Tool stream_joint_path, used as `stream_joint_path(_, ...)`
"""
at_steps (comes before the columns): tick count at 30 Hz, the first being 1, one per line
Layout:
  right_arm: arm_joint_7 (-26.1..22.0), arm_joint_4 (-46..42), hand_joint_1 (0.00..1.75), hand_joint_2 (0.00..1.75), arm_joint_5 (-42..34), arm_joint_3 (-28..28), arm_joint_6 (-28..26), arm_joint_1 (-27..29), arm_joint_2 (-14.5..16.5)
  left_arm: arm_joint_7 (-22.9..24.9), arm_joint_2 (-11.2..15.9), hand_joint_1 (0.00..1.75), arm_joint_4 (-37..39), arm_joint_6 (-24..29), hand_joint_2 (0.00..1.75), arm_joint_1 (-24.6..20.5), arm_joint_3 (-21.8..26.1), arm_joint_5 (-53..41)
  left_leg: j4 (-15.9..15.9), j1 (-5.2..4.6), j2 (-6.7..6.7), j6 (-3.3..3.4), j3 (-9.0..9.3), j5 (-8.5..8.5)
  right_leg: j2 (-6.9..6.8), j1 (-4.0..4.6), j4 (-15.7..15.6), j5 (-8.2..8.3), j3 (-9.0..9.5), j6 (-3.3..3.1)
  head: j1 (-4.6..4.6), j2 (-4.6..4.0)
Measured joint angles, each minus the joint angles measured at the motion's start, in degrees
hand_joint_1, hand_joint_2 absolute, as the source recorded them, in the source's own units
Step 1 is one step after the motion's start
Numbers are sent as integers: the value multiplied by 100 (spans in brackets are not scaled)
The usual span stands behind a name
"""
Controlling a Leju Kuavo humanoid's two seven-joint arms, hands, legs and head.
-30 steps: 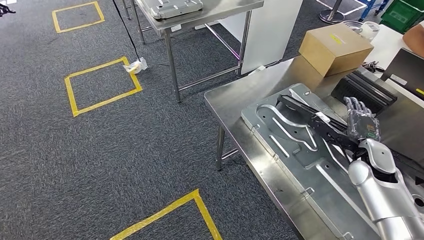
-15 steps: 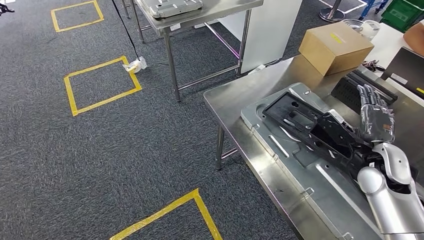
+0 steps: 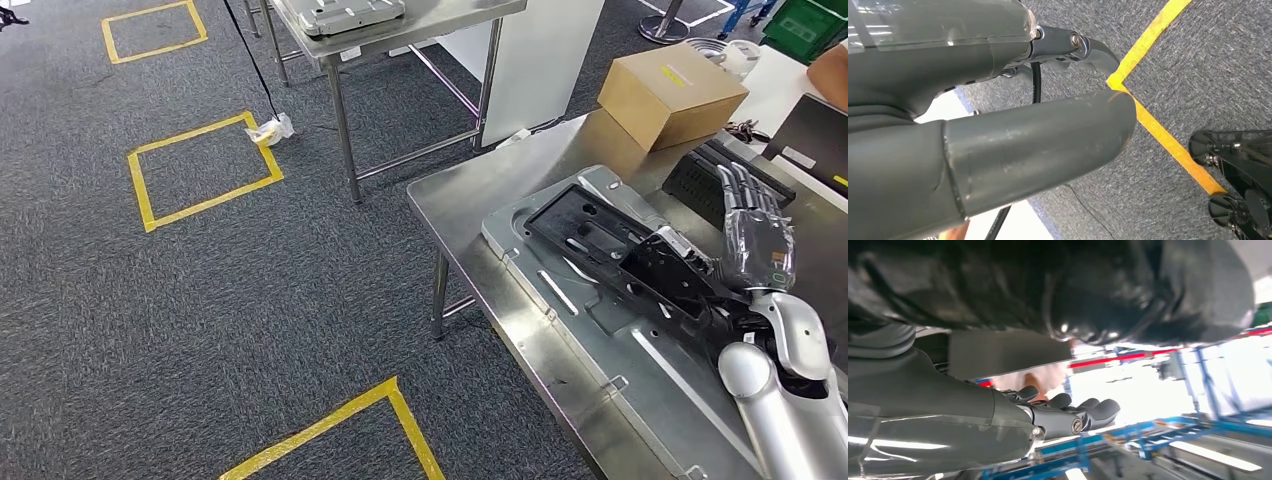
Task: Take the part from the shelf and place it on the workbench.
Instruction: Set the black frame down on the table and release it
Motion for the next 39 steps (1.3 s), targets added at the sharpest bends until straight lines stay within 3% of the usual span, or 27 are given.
stream_joint_path(6, -360, -377, 0, 0, 32, 2, -213, 229, 0, -26, 134, 0, 151, 87, 0, 9, -43, 0, 33, -27, -9, 36, -39, -9, -11, -35, -22, 20, 8, 36, -1, 0)
stream_joint_path(8, -404, -514, 0, 0, 79, 4, -279, 308, -3, -21, 166, 0, 187, 87, 0, 14, -43, -1, -35, -7, -17, 83, -24, 30, -25, -32, -36, 19, 26, 67, 1, 0)
stream_joint_path(10, -453, -615, 0, 0, 123, 4, -351, 393, -16, 54, 178, 0, 204, 17, 0, 22, -43, -2, -157, 28, -28, 140, 34, 107, -28, -23, 161, -163, -45, 84, 6, 0)
stream_joint_path(13, -551, -649, 0, 0, 167, 10, -496, 596, -33, 197, 150, 0, 136, -268, 0, 70, -45, -2, -200, 36, -85, 176, 31, 157, -21, -24, 1166, -753, -457, 94, 12, 0)
stream_joint_path(14, -577, -650, 0, 0, 183, 16, -548, 673, -33, 214, 131, 0, 87, -349, 0, 94, -45, -3, -190, 34, -119, 174, 19, 157, -20, -28, 1418, -844, -550, 99, 12, 0)
stream_joint_path(15, -597, -658, 0, 0, 196, 25, -593, 740, -33, 224, 110, 0, 36, -406, 0, 117, -45, -3, -177, 34, -157, 169, 8, 156, -20, -33, 1464, -823, -544, 102, 10, 0)
stream_joint_path(16, -609, -672, 0, 0, 203, 32, -626, 786, -33, 230, 92, 0, -3, -439, 0, 132, -45, -4, -158, 37, -201, 157, 2, 152, -11, -41, 1269, -694, -417, 103, 11, 0)
stream_joint_path(18, -621, -716, 0, 0, 207, 40, -664, 830, -33, 236, 66, 0, -54, -461, 0, 141, -45, -4, -94, 40, -290, 107, -17, 125, 118, -59, 507, -383, 25, 99, 11, 0)
stream_joint_path(20, -624, -771, 0, 0, 209, 46, -691, 873, -41, 242, 55, 0, -97, -457, 0, 139, -46, -4, -23, 35, -374, 35, -54, 105, 225, -46, 43, -272, 274, 52, 8, 0)
stream_joint_path(23, -621, -843, 0, 0, 217, 55, -722, 934, -50, 251, 46, 0, -127, -437, 0, 151, -47, -4, -5, 46, -474, -62, -100, 114, 120, -8, 8, -270, 283, -65, 5, 0)
stream_joint_path(25, -618, -891, 0, 0, 221, 57, -736, 940, -50, 252, 43, 0, -131, -429, 0, 158, -47, -4, 213, 51, -365, -116, -204, -41, 15, -22, -30, -250, 298, -158, -5, 0)
stream_joint_path(28, -618, -926, 0, 0, 222, 57, -744, 968, -50, 253, 40, 0, -132, -427, 0, 151, -47, -4, 1254, 61, -115, -171, -682, -585, -160, 5, -42, -246, 296, -228, -24, 0)
stream_joint_path(29, -618, -927, 0, 0, 222, 58, -744, 982, -50, 253, 40, 0, -132, -427, 0, 150, -47, -4, 1544, 67, -88, -178, -816, -681, -223, 17, -37, -250, 292, -234, -24, 0)
stream_joint_path(30, -618, -928, 0, 0, 222, 58, -744, 993, -50, 253, 39, 0, -132, -426, 0, 150, -47, -4, 1645, 70, -72, -179, -855, -670, -287, 25, -32, -256, 292, -238, -24, 0)
stream_joint_path(31, -618, -930, 0, 0, 222, 59, -745, 999, -50, 253, 39, 0, -132, -426, 0, 152, -47, -5, 1515, 71, -54, -173, -780, -554, -349, 29, -29, -261, 297, -238, -24, 0)
stream_joint_path(33, -618, -938, 0, 0, 222, 59, -747, 1000, -50, 253, 40, 0, -132, -421, 0, 153, -47, -5, 732, 60, 107, -145, -361, -200, -460, 34, -28, -279, 322, -219, -24, 0)
stream_joint_path(35, -617, -947, 0, 0, 223, 58, -753, 997, -51, 253, 40, 0, -132, -406, 0, 145, -48, -5, 118, 20, 275, -95, -53, -17, -556, 61, -22, -300, 343, -170, -21, 0)
stream_joint_path(36, -616, -951, 0, 0, 225, 57, -757, 997, -52, 253, 40, 0, -132, -396, 0, 142, -49, -4, 18, 0, 298, -69, -18, -12, -604, 76, -25, -303, 349, -141, -18, 0)
stream_joint_path(38, -616, -955, 0, 0, 233, 58, -763, 997, -51, 256, 41, 0, -132, -367, 0, 152, -50, -4, -14, -10, 172, 0, -33, 24, -686, 76, -39, -309, 365, -72, -18, 0)
stream_joint_path(39, -615, -956, 0, 0, 241, 58, -767, 998, -50, 258, 42, 0, -131, -351, 0, 161, -51, -4, -43, -4, 112, 37, -29, 46, -632, 62, -15, -342, 367, -38, -15, 0)
